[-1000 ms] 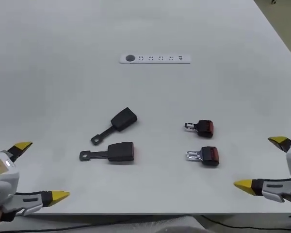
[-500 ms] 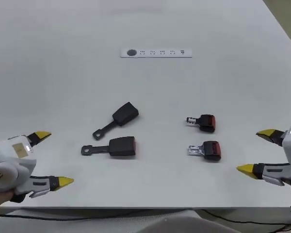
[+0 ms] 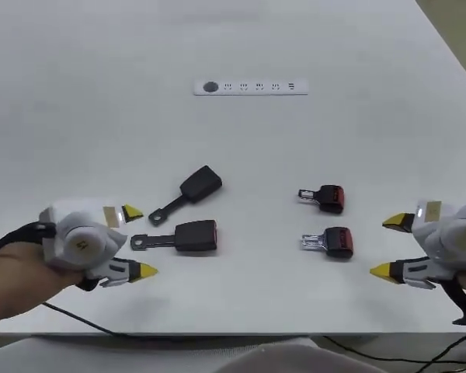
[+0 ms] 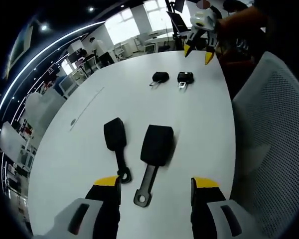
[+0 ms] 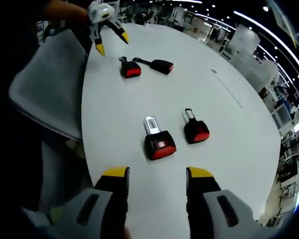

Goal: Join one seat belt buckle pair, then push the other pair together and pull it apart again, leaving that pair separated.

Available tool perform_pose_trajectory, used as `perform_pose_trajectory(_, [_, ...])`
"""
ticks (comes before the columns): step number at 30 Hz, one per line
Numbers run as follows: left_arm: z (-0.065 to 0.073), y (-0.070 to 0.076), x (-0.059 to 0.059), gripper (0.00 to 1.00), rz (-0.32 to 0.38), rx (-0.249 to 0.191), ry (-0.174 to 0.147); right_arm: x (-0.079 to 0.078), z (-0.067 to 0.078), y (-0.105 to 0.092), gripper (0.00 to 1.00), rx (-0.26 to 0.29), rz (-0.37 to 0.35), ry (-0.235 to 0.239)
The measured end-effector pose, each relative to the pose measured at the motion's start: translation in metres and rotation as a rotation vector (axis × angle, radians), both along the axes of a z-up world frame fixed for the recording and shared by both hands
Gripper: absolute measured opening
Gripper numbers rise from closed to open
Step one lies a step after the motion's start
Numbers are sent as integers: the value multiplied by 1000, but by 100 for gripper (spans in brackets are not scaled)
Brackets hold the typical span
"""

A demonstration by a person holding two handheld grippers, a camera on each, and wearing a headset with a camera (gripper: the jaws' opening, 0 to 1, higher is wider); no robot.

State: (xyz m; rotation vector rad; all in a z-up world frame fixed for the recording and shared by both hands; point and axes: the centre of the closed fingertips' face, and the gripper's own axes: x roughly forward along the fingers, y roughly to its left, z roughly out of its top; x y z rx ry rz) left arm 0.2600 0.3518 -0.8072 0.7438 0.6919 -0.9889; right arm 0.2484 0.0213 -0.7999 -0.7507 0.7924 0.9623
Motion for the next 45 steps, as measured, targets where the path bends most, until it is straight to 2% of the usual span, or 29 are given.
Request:
perform_pose_trajectory(1, [-3, -3, 2, 57, -4, -2, 3, 1, -1, 4, 43, 14, 14, 8])
perform_pose_trajectory(5, [-12, -20, 1, 51, -57, -12, 19, 13, -10, 10, 39, 10, 35, 8])
perform_pose_trajectory(8, [-22, -27, 4, 49, -85, 3, 40, 16, -18, 23, 39, 19, 60, 44])
perform_pose_trajectory(10, [-25, -29, 6, 48, -96, 10, 48, 17, -24, 27, 39, -5, 95, 52])
perform_pose_trajectory(12, [-29, -28, 13, 50, -89, 36, 54, 20, -31, 29, 39, -38, 124, 60])
perform_pose_trajectory(14, [-29, -29, 15, 50, -95, 32, 57, 20, -36, 29, 39, -54, 143, 74])
perform_pose_trajectory(16, [-30, -30, 17, 50, -93, 37, 71, 24, -38, 28, 39, -69, 154, 67])
perform_pose_trajectory(21, [-33, -42, 20, 48, -132, 50, 73, 28, -47, 27, 38, -83, 173, 91])
perform_pose_trajectory(22, [-36, -44, 21, 47, -150, 68, 76, 28, -49, 27, 38, -92, 178, 93])
perform_pose_trajectory(26, [-36, -54, 23, 41, -178, 66, 81, 29, -53, 27, 38, -98, 203, 107])
perform_pose_trajectory(28, [-37, -54, 22, 41, -175, 72, 96, 29, -54, 29, 38, -89, 206, 116])
perform_pose_trajectory(29, [-37, -55, 22, 40, -196, 82, 92, 29, -55, 29, 37, -91, 211, 123])
perform_pose_trajectory(31, [-40, -52, 21, 40, -227, 123, 93, 29, -58, 30, 37, -93, 219, 133])
perform_pose_trajectory(33, [-45, -50, 22, 40, -244, 144, 96, 29, -62, 30, 36, -101, 229, 137])
perform_pose_trajectory(37, [-47, -47, 27, 34, -243, 150, 95, 31, -63, 32, 36, -90, 226, 159])
perform_pose_trajectory(38, [-48, -45, 27, 34, -235, 149, 109, 31, -63, 31, 36, -89, 228, 170])
perform_pose_trajectory(42, [-48, -46, 28, 33, -242, 138, 109, 30, -64, 31, 35, -92, 250, 182])
perform_pose_trajectory(45, [-50, -47, 28, 33, -257, 151, 101, 30, -64, 31, 35, -82, 252, 195])
